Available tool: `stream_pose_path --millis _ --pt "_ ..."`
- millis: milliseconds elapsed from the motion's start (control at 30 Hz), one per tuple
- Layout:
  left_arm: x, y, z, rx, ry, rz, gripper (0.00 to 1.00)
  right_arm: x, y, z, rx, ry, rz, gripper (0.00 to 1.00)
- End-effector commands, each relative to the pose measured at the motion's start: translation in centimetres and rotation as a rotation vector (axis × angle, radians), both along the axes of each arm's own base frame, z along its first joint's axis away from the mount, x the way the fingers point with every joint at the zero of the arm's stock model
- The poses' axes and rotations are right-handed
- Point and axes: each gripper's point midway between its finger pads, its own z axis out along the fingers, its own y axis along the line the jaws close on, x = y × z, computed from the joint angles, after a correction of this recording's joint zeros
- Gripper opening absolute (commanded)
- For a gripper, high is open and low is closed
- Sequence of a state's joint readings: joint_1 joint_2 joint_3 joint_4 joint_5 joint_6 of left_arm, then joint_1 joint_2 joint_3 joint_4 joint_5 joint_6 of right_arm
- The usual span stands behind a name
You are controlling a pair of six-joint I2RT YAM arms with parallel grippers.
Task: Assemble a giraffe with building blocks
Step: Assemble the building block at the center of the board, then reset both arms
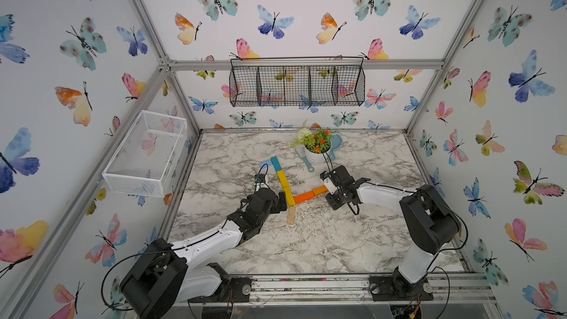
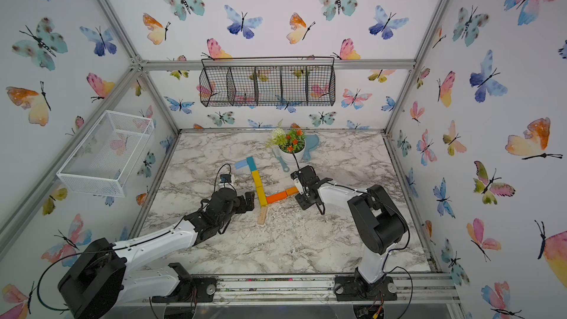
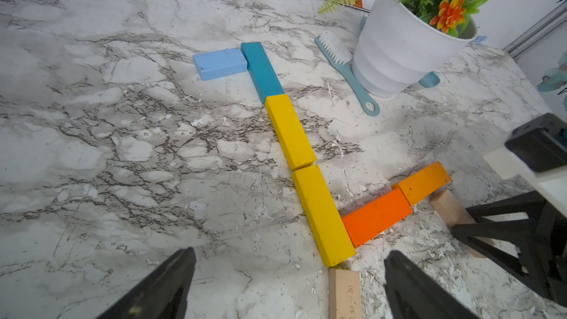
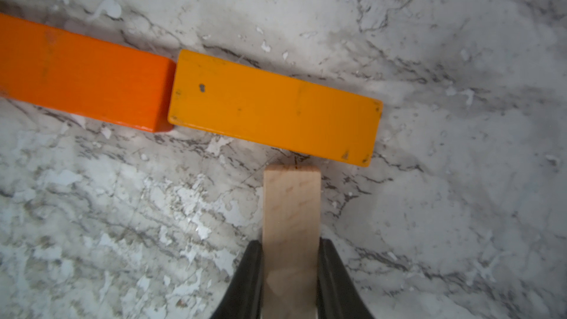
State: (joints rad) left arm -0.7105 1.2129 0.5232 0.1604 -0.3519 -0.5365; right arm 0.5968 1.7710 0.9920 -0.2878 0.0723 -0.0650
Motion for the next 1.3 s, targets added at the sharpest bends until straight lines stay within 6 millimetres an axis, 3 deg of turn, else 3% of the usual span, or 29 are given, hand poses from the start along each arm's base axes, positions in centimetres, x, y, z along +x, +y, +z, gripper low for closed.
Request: stream_pose_path --millis 0,267,467,767,900,1100,1267 --pt "0.3 -0.1 0.3 0.006 -0.015 -0.006 1.0 -0.8 -0.9 -1.8 -0.056 0.05 0.004 0.09" --pt "0.3 -0.3 0.3 0.004 -0.013 -0.011 1.0 -0.9 -1.0 -2.2 -0.062 0.059 0.003 0.1" --pt "0.3 -0.3 0.2 0.003 -0.012 -0.012 1.0 -0.9 -0.9 -2.1 -0.06 0.061 0.005 0.17" --pt "0.3 -0.4 0.3 -0.002 -0.012 -0.018 1.0 -0.4 -0.5 -0.1 -0.024 0.011 -0.003 0.48" --pt "0.2 -0.4 0.0 -0.003 -0.01 -0.019 1.0 0.4 0.2 2.8 0.044 -0.068 -0.001 0.55" --pt "0.3 -0.6 -0.2 0.002 0.001 -0.022 1.0 0.8 1.1 8.9 0.221 -0.232 -0.029 0.57" --pt "0.3 -0.4 -0.2 0.0 -0.002 -0.013 0.98 1.2 -1.7 13.9 0.238 -0.442 -0.133 0.7"
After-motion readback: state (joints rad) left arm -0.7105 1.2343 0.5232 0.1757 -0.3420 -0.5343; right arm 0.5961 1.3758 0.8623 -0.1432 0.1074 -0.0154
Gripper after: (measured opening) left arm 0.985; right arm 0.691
